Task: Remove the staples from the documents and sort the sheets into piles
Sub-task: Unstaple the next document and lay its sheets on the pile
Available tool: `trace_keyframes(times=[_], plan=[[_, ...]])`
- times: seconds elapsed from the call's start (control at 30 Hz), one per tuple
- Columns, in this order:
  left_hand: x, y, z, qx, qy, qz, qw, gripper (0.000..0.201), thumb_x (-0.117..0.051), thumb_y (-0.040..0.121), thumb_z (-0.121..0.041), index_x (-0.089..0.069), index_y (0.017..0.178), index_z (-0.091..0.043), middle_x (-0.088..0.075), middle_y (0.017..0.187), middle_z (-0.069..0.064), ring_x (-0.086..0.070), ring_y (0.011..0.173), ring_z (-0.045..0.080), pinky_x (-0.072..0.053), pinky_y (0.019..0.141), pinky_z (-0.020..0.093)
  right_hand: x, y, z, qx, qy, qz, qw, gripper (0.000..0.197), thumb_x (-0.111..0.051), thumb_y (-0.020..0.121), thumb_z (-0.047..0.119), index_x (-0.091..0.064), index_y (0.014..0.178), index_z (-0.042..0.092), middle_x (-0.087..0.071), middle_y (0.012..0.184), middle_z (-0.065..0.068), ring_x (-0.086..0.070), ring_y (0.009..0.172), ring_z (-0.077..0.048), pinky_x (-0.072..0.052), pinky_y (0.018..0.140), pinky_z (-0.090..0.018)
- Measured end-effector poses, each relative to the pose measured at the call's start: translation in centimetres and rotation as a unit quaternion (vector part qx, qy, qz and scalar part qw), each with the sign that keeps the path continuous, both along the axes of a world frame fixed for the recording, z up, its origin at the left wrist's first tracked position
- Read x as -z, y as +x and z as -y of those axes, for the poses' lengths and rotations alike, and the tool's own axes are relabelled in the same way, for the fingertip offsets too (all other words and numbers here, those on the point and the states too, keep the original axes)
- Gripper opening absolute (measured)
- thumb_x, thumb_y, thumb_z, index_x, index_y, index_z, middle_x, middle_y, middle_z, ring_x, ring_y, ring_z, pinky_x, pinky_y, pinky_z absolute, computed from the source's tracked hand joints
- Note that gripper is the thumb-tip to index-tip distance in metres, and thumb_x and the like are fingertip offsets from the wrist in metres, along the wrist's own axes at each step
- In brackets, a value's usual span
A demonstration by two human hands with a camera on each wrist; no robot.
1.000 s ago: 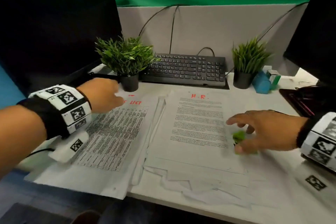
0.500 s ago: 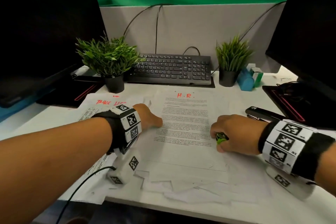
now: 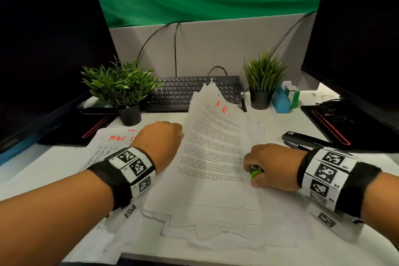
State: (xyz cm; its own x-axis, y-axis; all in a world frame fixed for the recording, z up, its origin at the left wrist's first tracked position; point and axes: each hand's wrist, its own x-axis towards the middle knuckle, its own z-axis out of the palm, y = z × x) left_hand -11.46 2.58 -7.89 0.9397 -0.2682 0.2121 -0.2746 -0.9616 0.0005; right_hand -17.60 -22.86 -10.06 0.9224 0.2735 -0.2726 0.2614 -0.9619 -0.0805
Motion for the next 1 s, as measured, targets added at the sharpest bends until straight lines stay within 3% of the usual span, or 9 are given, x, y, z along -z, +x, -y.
trace_keyframes(times=[0.2, 0.37, 0.43, 0.53, 0.6, 0.67, 0.77, 0.83, 1.0], plan=[[-0.9, -0.6, -0.8, 0.054, -0.209, 0.059, 0.975, 0.025, -0.052, 0.104, -0.031, -0.059, 0.087, -0.014, -0.065, 0.079, 0.005, -0.063, 0.079, 0.031, -0.053, 0.073, 0.038, -0.4, -0.3, 0.0, 0.021, 0.015, -0.01, 1.0, 0.036, -0.066, 0.089, 0.045, -0.06, 0.122, 0.032, -0.055, 0.12, 0.007, -0.052, 0.108, -0.015, -0.047, 0.095, -0.03], [-1.2, -0.6, -1.1, 0.08, -0.428, 0.029, 0.9, 0.016, -0.058, 0.101, -0.019, -0.063, 0.088, -0.013, -0.054, 0.062, -0.006, -0.047, 0.054, 0.006, -0.045, 0.057, 0.033, -1.5, 0.0, 1.9, 0.089, 0.154, 0.008, 0.984, 0.039, -0.076, 0.083, 0.039, -0.063, 0.12, 0.038, -0.06, 0.115, 0.019, -0.057, 0.103, -0.003, -0.047, 0.092, -0.017], [-1.7, -0.4, -1.2, 0.065, -0.492, 0.02, 0.868, 0.016, -0.057, 0.102, -0.017, -0.062, 0.088, -0.011, -0.054, 0.063, -0.001, -0.047, 0.057, 0.008, -0.044, 0.059, 0.033, -2.4, 0.5, 3.5, 0.175, 0.366, 0.024, 0.914, 0.048, -0.083, 0.079, 0.022, -0.061, 0.12, 0.034, -0.066, 0.117, 0.007, -0.064, 0.103, -0.01, -0.055, 0.091, -0.027], [-2.9, -0.2, -1.4, 0.043, -0.541, 0.012, 0.84, 0.014, -0.056, 0.102, -0.017, -0.064, 0.092, -0.01, -0.063, 0.076, 0.01, -0.054, 0.066, 0.016, -0.048, 0.059, 0.029, -4.1, 1.0, 5.7, 0.28, 0.659, 0.018, 0.698, 0.073, -0.088, 0.065, 0.005, -0.056, 0.129, 0.018, -0.07, 0.109, -0.008, -0.067, 0.091, -0.022, -0.056, 0.074, -0.035], [-3.8, -0.1, -1.3, 0.039, -0.557, 0.002, 0.829, 0.013, -0.056, 0.103, -0.017, -0.064, 0.096, -0.009, -0.063, 0.079, 0.013, -0.054, 0.068, 0.016, -0.047, 0.056, 0.021, -5.3, 1.6, 6.9, 0.269, 0.712, 0.009, 0.648, 0.104, -0.101, 0.032, 0.022, -0.061, 0.126, 0.009, -0.071, 0.101, -0.008, -0.063, 0.082, -0.019, -0.053, 0.07, -0.033], [-4.5, 0.0, -1.1, 0.032, -0.569, -0.012, 0.822, 0.014, -0.056, 0.102, -0.018, -0.063, 0.096, -0.009, -0.06, 0.078, 0.013, -0.052, 0.068, 0.018, -0.045, 0.055, 0.023, -6.4, 2.0, 7.2, 0.244, 0.724, 0.003, 0.645, 0.113, -0.103, 0.018, 0.033, -0.067, 0.122, 0.006, -0.072, 0.105, -0.013, -0.064, 0.089, -0.022, -0.053, 0.076, -0.036], [-5.3, 0.2, -0.7, 0.01, -0.591, -0.03, 0.806, 0.014, -0.055, 0.102, -0.017, -0.063, 0.095, -0.007, -0.054, 0.074, 0.006, -0.045, 0.062, 0.015, -0.039, 0.044, 0.017, -7.6, 1.9, 6.5, 0.198, 0.725, 0.009, 0.659, 0.112, -0.101, 0.027, 0.039, -0.063, 0.126, 0.004, -0.07, 0.125, -0.011, -0.063, 0.116, -0.03, -0.047, 0.1, -0.05], [-5.8, 0.3, -0.5, 0.001, -0.608, -0.04, 0.793, 0.014, -0.054, 0.102, -0.018, -0.064, 0.097, -0.009, -0.053, 0.074, 0.004, -0.044, 0.061, 0.014, -0.04, 0.048, 0.02, -8.0, 1.8, 5.8, 0.172, 0.713, 0.025, 0.679, 0.108, -0.099, 0.037, 0.036, -0.057, 0.127, -0.004, -0.071, 0.123, -0.009, -0.064, 0.118, -0.033, -0.039, 0.109, -0.057], [-6.3, 0.3, -0.8, 0.024, -0.634, -0.079, 0.769, 0.014, -0.055, 0.102, -0.021, -0.066, 0.099, -0.013, -0.069, 0.088, 0.014, -0.062, 0.075, 0.02, -0.053, 0.065, 0.033, -8.1, 2.3, 4.4, 0.151, 0.689, 0.119, 0.699, 0.09, -0.099, 0.038, 0.038, -0.066, 0.115, 0.005, -0.075, 0.11, -0.014, -0.071, 0.103, -0.035, -0.051, 0.097, -0.052]])
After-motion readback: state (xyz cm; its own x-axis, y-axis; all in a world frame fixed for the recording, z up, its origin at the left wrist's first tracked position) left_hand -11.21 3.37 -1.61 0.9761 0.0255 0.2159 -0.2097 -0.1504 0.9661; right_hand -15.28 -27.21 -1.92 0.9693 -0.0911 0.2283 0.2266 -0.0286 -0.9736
